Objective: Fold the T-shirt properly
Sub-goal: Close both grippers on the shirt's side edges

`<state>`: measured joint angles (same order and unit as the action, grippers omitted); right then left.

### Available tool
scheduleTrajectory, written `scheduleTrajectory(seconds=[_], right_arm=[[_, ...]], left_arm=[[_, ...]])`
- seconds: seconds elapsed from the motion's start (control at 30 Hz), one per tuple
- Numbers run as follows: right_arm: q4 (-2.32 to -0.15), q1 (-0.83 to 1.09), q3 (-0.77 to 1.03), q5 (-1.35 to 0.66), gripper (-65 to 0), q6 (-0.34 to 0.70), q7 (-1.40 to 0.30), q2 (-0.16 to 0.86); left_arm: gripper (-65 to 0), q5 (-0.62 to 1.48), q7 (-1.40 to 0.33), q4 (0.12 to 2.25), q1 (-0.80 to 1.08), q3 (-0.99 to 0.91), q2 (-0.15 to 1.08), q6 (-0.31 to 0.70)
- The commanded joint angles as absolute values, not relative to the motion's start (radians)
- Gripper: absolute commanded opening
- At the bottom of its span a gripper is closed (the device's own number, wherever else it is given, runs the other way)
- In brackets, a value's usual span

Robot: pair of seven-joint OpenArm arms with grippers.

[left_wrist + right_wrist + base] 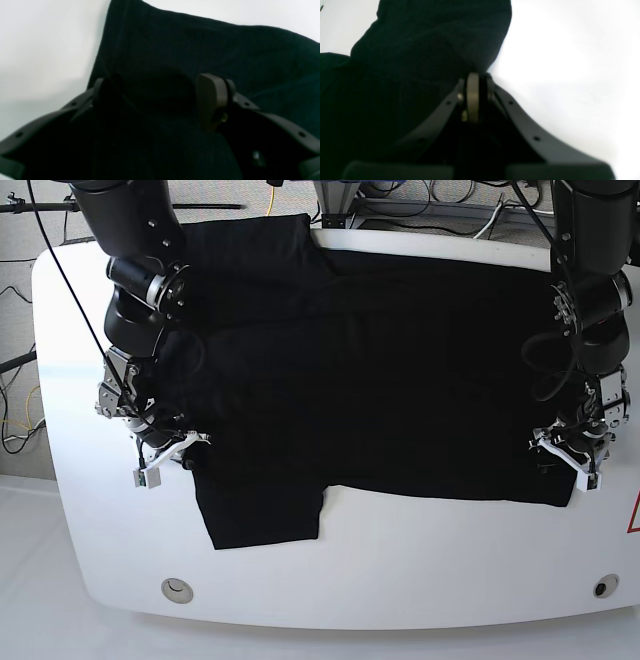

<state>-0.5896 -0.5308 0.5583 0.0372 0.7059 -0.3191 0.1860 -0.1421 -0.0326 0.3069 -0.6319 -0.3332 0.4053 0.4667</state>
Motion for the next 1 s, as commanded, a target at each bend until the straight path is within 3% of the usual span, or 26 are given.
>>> scheduleTrajectory(seconds=[0.0, 0.97], right_arm=[[-0.591, -0.549, 0.558, 0.054, -65.0, 0.698, -0.352, 0.198], [-0.601, -0.545, 0.547, 0.067, -64.8, 0.698, -0.345, 0.197]], left_arm=[[-22.4, -0.143, -0.041, 0.319, -0.651, -0.341, 0.424, 0.452], [-22.2, -0.128, -0.051, 0.343, -0.638, -0.384, 0.475, 0.460]])
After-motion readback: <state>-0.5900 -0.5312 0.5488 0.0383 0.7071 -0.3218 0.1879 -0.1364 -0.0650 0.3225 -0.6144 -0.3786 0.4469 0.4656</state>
